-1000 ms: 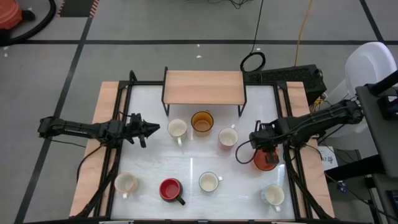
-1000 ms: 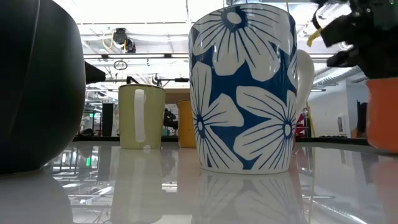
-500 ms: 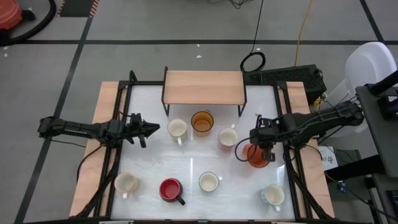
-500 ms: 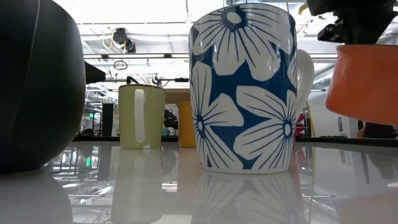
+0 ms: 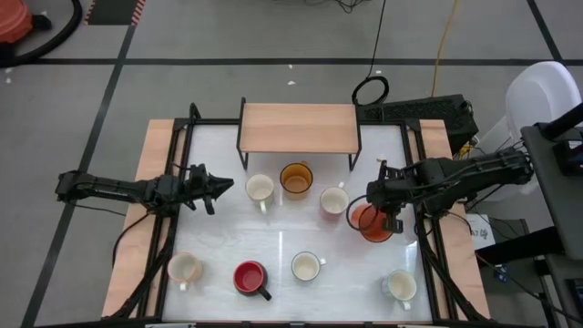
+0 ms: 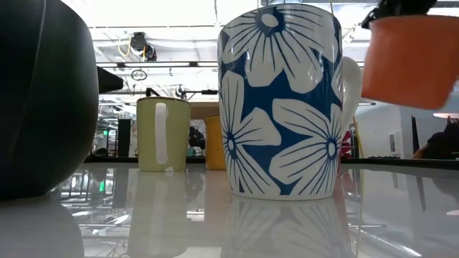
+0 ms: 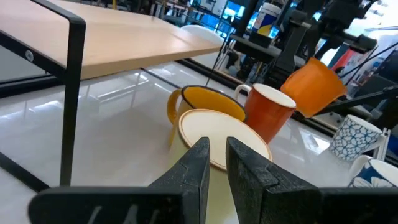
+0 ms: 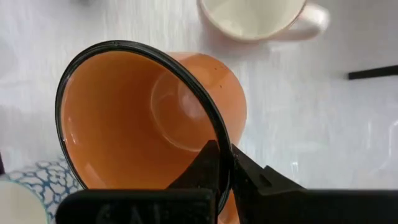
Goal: Place coffee mugs
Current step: Put the orange mug on the shelf
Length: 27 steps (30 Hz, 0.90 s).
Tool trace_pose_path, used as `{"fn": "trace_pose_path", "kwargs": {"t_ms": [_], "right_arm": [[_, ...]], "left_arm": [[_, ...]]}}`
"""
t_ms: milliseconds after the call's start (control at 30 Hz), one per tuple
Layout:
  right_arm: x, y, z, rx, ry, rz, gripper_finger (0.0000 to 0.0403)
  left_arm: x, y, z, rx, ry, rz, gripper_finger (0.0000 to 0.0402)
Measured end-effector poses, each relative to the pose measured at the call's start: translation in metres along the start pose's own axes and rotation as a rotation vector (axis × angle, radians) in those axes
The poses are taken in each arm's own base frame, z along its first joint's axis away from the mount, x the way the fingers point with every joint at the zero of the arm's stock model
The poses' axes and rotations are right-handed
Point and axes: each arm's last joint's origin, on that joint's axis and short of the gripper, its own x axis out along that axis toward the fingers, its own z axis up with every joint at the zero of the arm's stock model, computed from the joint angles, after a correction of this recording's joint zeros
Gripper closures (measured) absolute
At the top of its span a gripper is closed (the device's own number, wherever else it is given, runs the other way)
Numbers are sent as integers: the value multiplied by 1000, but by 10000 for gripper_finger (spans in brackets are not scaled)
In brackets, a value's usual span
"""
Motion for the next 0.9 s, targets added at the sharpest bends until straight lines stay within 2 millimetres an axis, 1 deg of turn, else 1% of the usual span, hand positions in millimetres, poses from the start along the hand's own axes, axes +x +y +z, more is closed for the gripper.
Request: {"fn": "trace_pose_path", "kwargs": {"t_ms": [167, 233, 300, 367, 533, 633, 700, 767, 900], "right_arm": [[-13, -5, 7, 14, -63, -14, 399], [-16, -8, 10, 15, -90, -26, 399], [-17, -10, 13, 8, -116, -30, 399], [-17, -13, 17, -4, -144, -30, 399], [-17, -18, 28, -9, -225, -28, 399], [-17, -21, 37, 5, -291, -23, 399], [-19, -24, 42, 19, -344, -21, 399], [-20, -27, 48, 42, -400, -19, 399], [-25, -34, 59, 71, -506, -21, 399]], "left_arm": [[0, 1, 1, 4, -6, 19, 343], [-1, -1, 4, 15, 20, 29, 338], [-2, -3, 11, 21, 53, 42, 320], [-3, -6, 19, 31, 86, 56, 289], [-5, -18, 51, 108, 102, 60, 185], [-3, -27, 72, 179, 89, 62, 141], [0, -34, 86, 232, 72, 77, 128], [5, -40, 98, 290, 62, 102, 125], [18, -50, 113, 408, 86, 123, 124]]}}
